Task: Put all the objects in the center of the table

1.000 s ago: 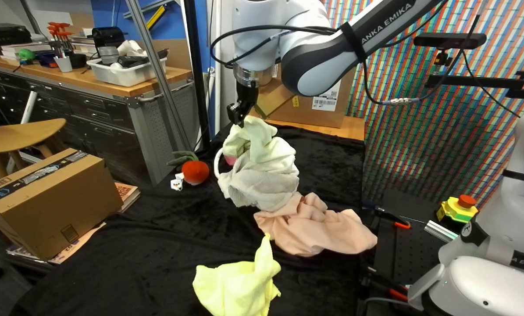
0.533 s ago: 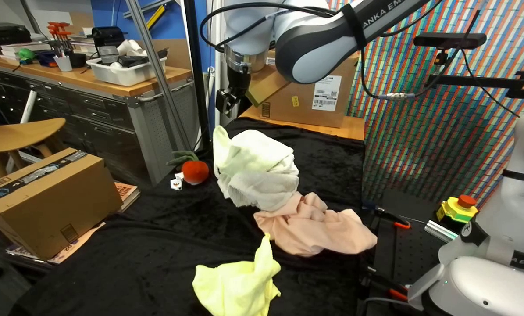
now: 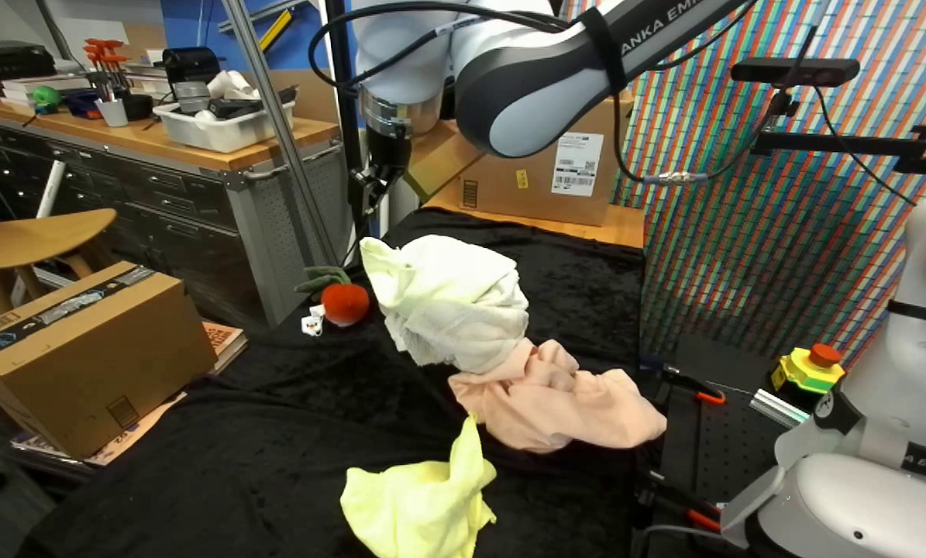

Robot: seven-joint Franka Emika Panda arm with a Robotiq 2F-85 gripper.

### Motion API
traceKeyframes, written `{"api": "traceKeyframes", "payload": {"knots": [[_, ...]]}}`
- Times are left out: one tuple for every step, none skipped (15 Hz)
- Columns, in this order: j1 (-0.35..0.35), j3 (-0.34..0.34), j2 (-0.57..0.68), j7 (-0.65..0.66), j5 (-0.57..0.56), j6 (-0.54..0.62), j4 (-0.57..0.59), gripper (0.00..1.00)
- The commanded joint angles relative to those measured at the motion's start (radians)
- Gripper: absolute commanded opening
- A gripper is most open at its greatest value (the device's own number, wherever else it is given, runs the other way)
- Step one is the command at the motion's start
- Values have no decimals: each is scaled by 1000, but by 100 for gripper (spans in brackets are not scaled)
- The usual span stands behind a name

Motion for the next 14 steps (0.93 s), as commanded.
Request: {"api": "traceKeyframes", "payload": {"knots": [[28, 10, 85, -41, 5, -37, 115, 100], [36, 12, 106, -51, 10, -39, 137, 100], [44, 12, 128, -57, 12, -41, 159, 100], [52, 12, 152, -65, 18, -43, 183, 100], [58, 12, 173, -75, 30, -42, 204, 100], [64, 10, 201, -82, 39, -41, 227, 100], [69, 8, 220, -93, 52, -42, 244, 100], [75, 5, 243, -103, 64, -43, 263, 100], [79, 2, 265, -113, 77, -42, 281, 100], [81, -1, 288, -121, 93, -39, 295, 100], [83, -4, 307, -134, 113, -39, 309, 100], [84, -7, 326, -149, 132, -37, 321, 100], [86, -13, 349, -159, 151, -37, 337, 100], [86, -18, 366, -174, 170, -35, 347, 100]]}}
